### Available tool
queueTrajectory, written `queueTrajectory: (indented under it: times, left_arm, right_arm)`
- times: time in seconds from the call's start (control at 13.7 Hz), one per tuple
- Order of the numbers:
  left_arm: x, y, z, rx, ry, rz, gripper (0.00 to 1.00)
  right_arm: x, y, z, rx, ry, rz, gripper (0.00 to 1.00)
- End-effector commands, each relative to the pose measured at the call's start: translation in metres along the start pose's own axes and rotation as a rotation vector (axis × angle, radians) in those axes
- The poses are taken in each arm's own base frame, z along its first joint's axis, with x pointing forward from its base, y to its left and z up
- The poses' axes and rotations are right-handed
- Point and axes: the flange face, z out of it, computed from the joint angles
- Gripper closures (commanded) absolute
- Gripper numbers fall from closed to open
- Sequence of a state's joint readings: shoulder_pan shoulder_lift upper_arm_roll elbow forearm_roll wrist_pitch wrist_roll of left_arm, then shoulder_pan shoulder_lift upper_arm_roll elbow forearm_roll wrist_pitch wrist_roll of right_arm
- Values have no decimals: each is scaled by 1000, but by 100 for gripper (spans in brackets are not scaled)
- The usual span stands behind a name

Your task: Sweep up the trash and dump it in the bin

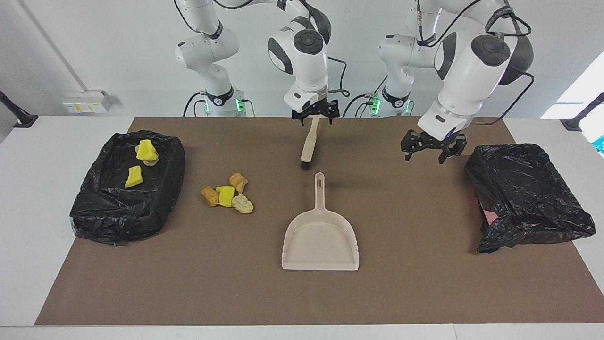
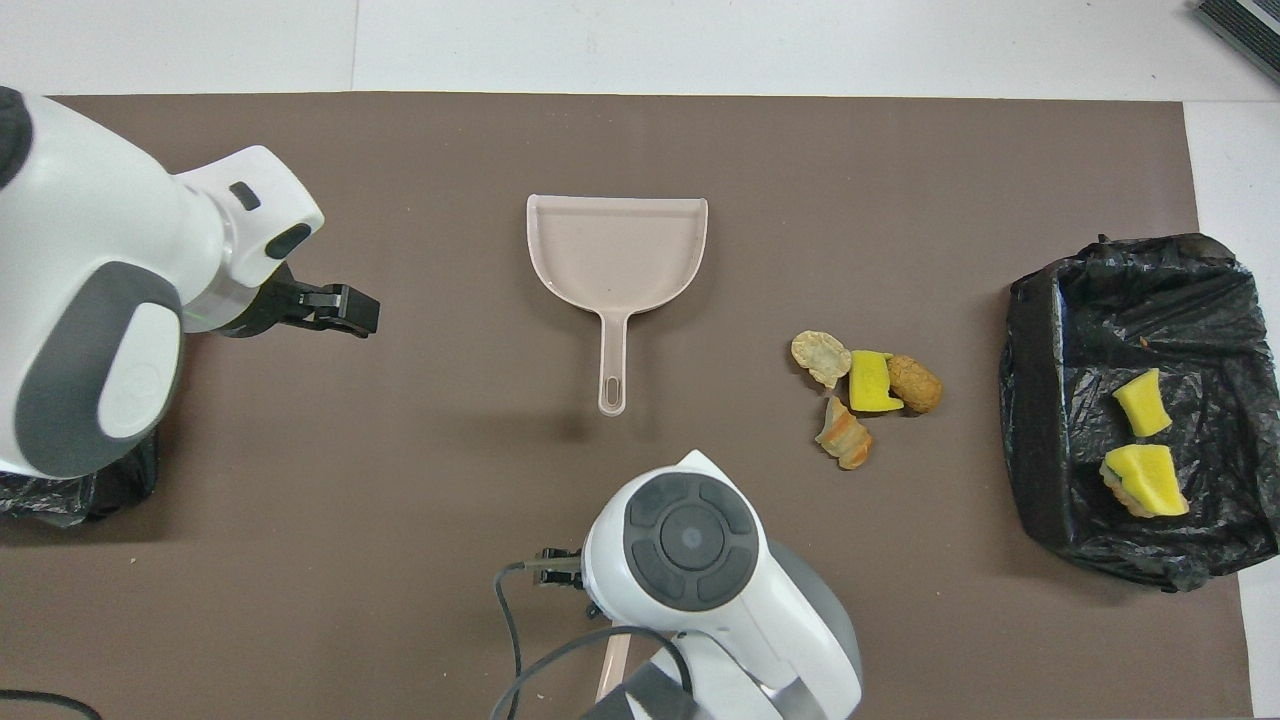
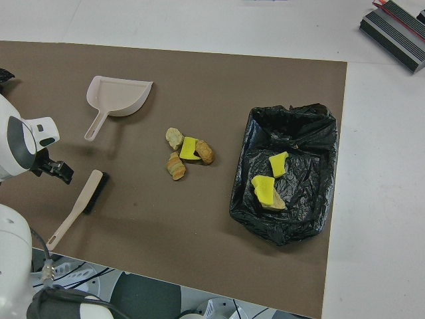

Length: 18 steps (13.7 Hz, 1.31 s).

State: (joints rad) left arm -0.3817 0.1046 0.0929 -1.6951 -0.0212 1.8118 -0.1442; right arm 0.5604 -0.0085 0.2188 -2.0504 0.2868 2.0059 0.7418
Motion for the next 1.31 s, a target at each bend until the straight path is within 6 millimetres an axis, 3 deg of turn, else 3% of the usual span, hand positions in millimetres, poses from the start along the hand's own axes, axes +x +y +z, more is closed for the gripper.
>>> queueTrajectory:
  times: [0.0, 0.07, 0.15, 0.22, 0.37, 0.51, 0.73, 0.88, 0.95, 1.1, 1.24]
  left_arm:
    - [6, 41, 17, 0, 36, -42, 0]
    - [14, 66, 42, 1, 40, -39, 0]
    - [15, 106, 67, 7, 29, -32, 0]
    - [16, 132, 80, 4, 43, -35, 0]
    - [14, 151, 88, -6, 52, -71, 0]
    - [7, 184, 104, -14, 54, -63, 0]
    - [9, 193, 107, -43, 81, -74, 0]
    - [3, 216, 119, -48, 88, -44, 0]
    - [4, 218, 134, -30, 70, -47, 0]
    - [-1, 247, 154, -17, 60, -27, 0]
    - [3, 255, 174, -4, 51, -35, 0]
  right_arm:
    - [-27, 35, 27, 100, -5, 125, 0]
    - [-27, 41, 39, 129, -9, 159, 0]
    - [-34, 38, 51, 146, -10, 171, 0]
    - [-39, 42, 67, 137, -11, 175, 0]
    - [-41, 48, 80, 140, 4, 190, 0]
    - [-42, 40, 100, 143, -2, 195, 0]
    - [-54, 33, 128, 129, 4, 196, 0]
    - [-60, 39, 133, 114, -2, 200, 0]
    - [-71, 35, 138, 100, -13, 179, 0]
    - [-73, 35, 138, 96, -18, 178, 0]
    - [-74, 34, 138, 97, -17, 175, 0]
